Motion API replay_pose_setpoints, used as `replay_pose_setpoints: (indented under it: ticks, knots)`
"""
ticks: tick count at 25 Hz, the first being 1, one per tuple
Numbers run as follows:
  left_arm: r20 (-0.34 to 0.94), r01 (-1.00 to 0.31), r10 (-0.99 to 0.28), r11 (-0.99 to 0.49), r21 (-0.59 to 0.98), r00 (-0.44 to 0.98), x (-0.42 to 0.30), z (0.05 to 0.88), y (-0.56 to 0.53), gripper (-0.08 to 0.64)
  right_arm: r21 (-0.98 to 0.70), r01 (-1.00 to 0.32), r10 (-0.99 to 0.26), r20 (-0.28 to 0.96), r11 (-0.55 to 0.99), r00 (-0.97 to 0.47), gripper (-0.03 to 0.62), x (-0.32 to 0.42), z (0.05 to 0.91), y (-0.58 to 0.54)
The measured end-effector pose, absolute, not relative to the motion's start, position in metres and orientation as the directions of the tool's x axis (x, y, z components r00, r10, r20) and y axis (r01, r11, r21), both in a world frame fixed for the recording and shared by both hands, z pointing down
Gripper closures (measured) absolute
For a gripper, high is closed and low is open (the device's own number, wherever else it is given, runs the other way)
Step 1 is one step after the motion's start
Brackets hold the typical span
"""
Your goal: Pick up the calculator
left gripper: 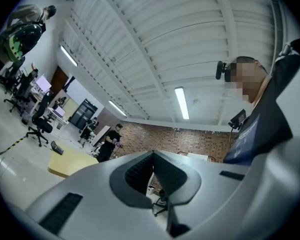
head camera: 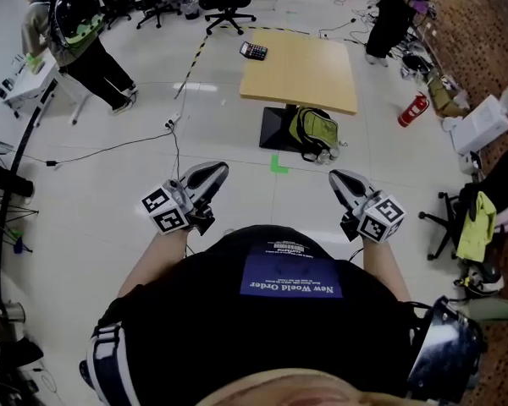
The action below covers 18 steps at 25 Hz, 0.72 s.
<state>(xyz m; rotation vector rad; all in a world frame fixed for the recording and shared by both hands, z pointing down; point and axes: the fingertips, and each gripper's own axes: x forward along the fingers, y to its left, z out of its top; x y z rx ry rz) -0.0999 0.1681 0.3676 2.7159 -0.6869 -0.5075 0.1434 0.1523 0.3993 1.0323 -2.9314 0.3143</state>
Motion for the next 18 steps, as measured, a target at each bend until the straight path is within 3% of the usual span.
replay_pose_setpoints:
  ticks: [10, 18]
  knots:
    - [-0.221, -0.324, -0.393, -0.900, 0.291, 0.892, -0.181, 0.367, 0.036, 0.552, -0.159, -0.708, -0.703, 0.098, 0.688, -0.705, 0.607, 0.059, 0.383, 0.027]
    - [-0.198, -0.317, -0.396, -0.886, 0.338, 0.897, -0.177, 0.384, -0.041, 0.552, -0.188, -0.704, -0.695, 0.123, 0.685, -0.709, 0.607, 0.058, 0.394, -0.052]
